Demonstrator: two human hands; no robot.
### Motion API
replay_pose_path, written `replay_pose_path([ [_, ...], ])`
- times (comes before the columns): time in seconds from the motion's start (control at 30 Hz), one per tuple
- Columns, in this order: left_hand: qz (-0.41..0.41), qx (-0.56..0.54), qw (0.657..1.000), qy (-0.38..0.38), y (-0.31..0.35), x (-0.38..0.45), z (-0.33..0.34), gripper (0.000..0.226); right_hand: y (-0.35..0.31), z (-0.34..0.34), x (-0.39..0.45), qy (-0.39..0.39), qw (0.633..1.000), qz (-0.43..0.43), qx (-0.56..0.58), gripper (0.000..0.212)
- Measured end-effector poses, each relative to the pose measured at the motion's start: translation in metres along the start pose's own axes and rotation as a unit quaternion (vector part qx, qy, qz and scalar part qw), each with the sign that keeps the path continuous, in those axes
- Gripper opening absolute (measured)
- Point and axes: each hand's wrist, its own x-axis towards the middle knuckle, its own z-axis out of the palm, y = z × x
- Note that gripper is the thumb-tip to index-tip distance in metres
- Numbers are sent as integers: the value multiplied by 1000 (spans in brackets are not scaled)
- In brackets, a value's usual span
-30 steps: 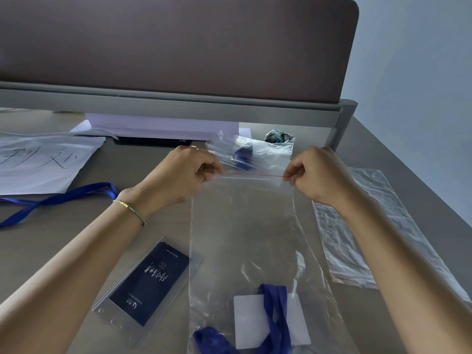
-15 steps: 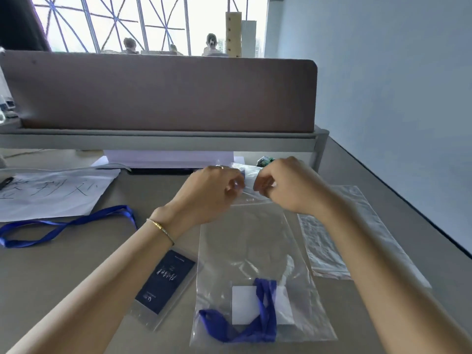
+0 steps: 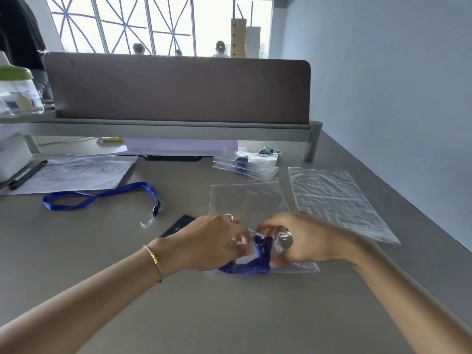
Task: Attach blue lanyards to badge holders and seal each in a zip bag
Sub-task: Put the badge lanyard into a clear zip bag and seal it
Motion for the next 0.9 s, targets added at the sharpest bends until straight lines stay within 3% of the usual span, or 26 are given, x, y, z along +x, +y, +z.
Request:
replay_pose_path([
  [0.07, 8, 25, 1000, -15, 2, -10, 1, 45, 2, 7, -13, -6, 1000, -4, -4, 91],
  [0.13, 10, 45, 999, -28, 4, -20, 1, 61, 5, 15, -20, 6, 1000, -13, -19, 102],
  [0.27, 15, 70, 997, -30, 9, -36, 5, 70, 0, 27, -30, 62, 995, -40, -60, 85],
  [0.43, -9, -1, 1000, 20, 11, -45, -1, 35, -5, 21, -37, 69, 997, -35, 15, 38],
  [0.57, -41, -45, 997, 53, 6, -41, -11, 8, -2, 13, -25, 115, 989, -13, 87, 39],
  [0.73, -81, -159, 980, 84, -7, -28, -16, 18, 9, 8, 1, 196, 977, 5, 84, 46],
  [0.8, -94, -91, 988, 79, -16, -24, -14, 20, 13, 11, 8, 211, 976, 2, 45, 49],
  [0.9, -76, 45, 990, 109, -18, -21, -12, 59, 19, 14, 9, 209, 977, -8, -36, 52],
])
